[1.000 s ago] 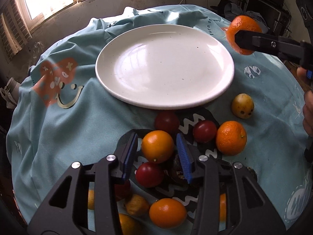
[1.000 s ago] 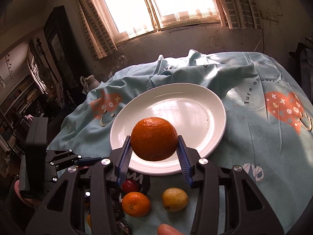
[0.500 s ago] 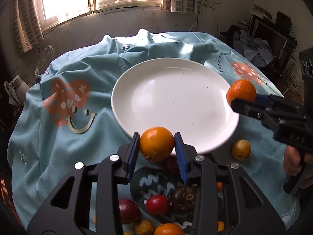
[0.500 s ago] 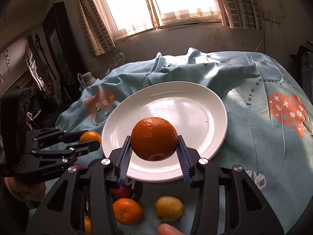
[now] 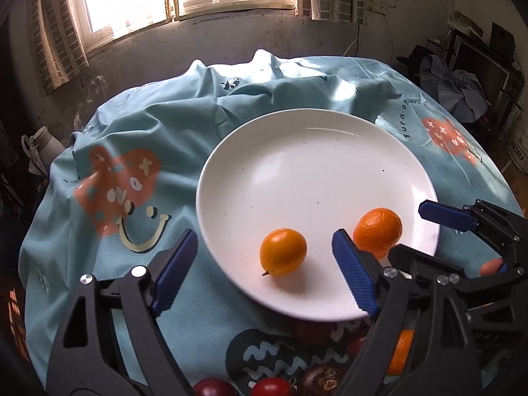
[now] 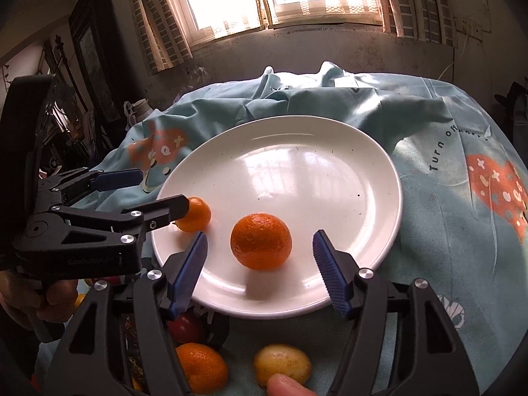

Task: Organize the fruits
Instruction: 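Carry both oranges over the white plate and open both tools to release, then grasp a dark brown fruit with the right tool while the left tool grasps an orange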

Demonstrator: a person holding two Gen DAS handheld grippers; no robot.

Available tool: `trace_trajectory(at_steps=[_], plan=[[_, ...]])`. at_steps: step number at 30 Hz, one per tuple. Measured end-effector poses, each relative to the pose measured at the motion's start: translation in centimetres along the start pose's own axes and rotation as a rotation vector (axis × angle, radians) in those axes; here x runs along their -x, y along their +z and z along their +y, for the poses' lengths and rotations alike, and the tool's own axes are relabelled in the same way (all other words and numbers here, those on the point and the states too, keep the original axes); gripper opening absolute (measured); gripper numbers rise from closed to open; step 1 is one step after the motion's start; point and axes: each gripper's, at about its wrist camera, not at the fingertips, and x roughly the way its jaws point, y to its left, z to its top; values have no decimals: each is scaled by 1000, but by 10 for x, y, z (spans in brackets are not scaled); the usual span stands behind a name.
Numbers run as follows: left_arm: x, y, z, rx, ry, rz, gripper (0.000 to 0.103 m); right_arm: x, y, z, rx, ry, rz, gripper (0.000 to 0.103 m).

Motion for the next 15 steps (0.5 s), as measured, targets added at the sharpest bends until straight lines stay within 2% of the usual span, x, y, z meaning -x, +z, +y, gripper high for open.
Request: trace_trajectory(at_steps=[2, 7, 12, 14, 15], plan=[[28, -12, 7, 30, 8, -41, 99, 17, -5, 7, 3, 16, -16, 67], [77, -67, 18, 89, -23, -90, 101, 49, -38, 36, 93, 96, 16, 67], [86, -126, 10, 75, -90, -64, 101, 60, -80, 69, 281, 154, 99, 67], [87, -140, 4, 59, -115, -36, 101, 62, -93, 77, 335, 180, 137, 67], [90, -147, 1, 48, -128, -48, 101, 63, -98, 80, 361, 186, 150, 67]])
